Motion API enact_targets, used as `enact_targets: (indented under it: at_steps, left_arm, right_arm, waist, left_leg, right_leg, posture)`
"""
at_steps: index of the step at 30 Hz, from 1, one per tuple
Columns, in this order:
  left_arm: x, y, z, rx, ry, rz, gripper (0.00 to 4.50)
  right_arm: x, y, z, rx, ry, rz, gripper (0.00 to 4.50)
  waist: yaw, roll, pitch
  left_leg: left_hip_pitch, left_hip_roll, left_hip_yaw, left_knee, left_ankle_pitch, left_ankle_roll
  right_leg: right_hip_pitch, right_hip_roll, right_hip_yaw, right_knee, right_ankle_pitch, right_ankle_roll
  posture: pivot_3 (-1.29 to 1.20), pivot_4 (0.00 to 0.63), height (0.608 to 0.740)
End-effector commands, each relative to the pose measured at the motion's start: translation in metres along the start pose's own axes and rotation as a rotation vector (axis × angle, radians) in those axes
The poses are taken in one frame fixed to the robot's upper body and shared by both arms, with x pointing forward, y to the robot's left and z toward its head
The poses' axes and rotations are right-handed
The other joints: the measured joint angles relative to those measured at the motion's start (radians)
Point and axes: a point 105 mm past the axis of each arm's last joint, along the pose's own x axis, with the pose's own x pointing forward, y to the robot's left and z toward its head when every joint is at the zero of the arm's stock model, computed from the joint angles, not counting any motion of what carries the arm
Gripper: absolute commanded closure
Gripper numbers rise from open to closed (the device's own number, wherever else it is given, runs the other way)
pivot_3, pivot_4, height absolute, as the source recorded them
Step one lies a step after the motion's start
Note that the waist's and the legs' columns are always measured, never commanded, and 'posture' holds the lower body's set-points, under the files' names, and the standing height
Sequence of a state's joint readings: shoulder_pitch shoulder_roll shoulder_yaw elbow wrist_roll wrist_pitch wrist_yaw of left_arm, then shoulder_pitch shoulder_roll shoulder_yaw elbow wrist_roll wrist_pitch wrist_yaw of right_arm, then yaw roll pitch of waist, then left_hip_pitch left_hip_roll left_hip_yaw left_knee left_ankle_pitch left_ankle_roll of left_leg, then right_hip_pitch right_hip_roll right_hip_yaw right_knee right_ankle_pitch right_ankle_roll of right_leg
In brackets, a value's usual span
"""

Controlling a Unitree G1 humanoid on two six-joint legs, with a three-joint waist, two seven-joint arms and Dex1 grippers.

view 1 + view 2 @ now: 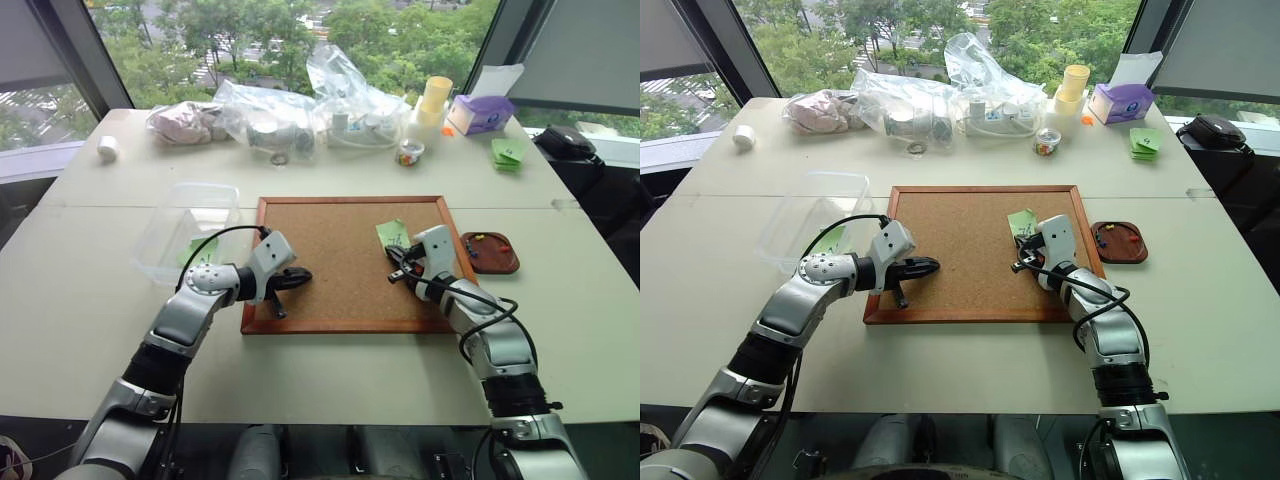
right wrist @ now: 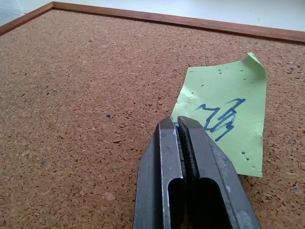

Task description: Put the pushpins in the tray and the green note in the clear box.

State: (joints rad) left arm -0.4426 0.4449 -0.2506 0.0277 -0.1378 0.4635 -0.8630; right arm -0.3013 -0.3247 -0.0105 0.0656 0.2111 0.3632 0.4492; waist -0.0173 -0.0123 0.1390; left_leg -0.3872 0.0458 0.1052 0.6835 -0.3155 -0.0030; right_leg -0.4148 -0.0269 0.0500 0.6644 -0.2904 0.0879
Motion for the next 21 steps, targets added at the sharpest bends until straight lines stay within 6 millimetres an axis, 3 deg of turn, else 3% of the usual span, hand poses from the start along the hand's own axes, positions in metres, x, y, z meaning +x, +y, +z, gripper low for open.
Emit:
enact_targets:
  at_steps: [1, 5, 13, 15, 18, 21]
  left_arm:
    - [0.003, -0.006, -0.023, -0.039, 0.078, -0.014, 4.50]
    - [0.003, -0.007, -0.024, -0.040, 0.081, -0.020, 4.50]
    - [0.004, -0.007, -0.023, -0.034, 0.079, -0.034, 4.50]
    - [0.006, -0.004, -0.004, -0.097, -0.008, -0.031, 4.50]
    - [0.000, 0.011, 0.058, -0.319, -0.264, -0.046, 3.47]
    - [-0.010, 0.019, 0.103, -0.412, -0.402, -0.113, 1.99]
  right_arm:
    - [-0.005, -0.006, 0.021, -0.031, -0.104, -0.030, 4.48]
    - [-0.010, -0.014, 0.050, -0.061, -0.225, -0.084, 4.48]
    - [-0.013, -0.011, 0.056, -0.071, -0.240, -0.082, 4.48]
    - [-0.014, -0.011, 0.057, -0.073, -0.240, -0.082, 4.48]
    - [-0.017, -0.012, 0.061, -0.084, -0.247, -0.083, 4.50]
    - [-0.020, -0.013, 0.065, -0.099, -0.250, -0.080, 4.50]
  waist:
    - [0.000, 0.000, 0.000]
    - [0.000, 0.000, 0.000]
    - [0.000, 0.000, 0.000]
    - [0.000, 0.000, 0.000]
    - [0.008, 0.000, 0.001]
    - [0.003, -0.004, 0.003]
  left_leg:
    - [0.000, 0.000, 0.000, 0.000, 0.000, 0.000]
    - [0.000, 0.000, 0.000, 0.000, 0.000, 0.000]
    - [0.000, 0.000, 0.000, 0.000, 0.000, 0.000]
    - [0.000, 0.000, 0.000, 0.000, 0.000, 0.000]
    - [-0.002, -0.001, -0.001, 0.001, 0.000, 0.000]
    - [-0.010, -0.001, -0.002, 0.002, 0.000, 0.000]
  right_leg:
    - [0.000, 0.000, 0.000, 0.000, 0.000, 0.000]
    - [0.000, 0.000, 0.000, 0.000, 0.000, 0.000]
    - [0.000, 0.000, 0.000, 0.000, 0.000, 0.000]
    - [0.000, 0.000, 0.000, 0.000, 0.000, 0.000]
    - [-0.001, 0.000, -0.001, 0.000, 0.000, 0.000]
    - [-0.008, 0.000, -0.001, 0.001, 0.000, 0.000]
  posture:
    - [0.00, 0.150, 0.738]
    - [0.00, 0.150, 0.738]
    - [0.00, 0.150, 0.738]
    - [0.00, 0.150, 0.738]
    - [0.00, 0.150, 0.738]
    - [0.00, 0.150, 0.738]
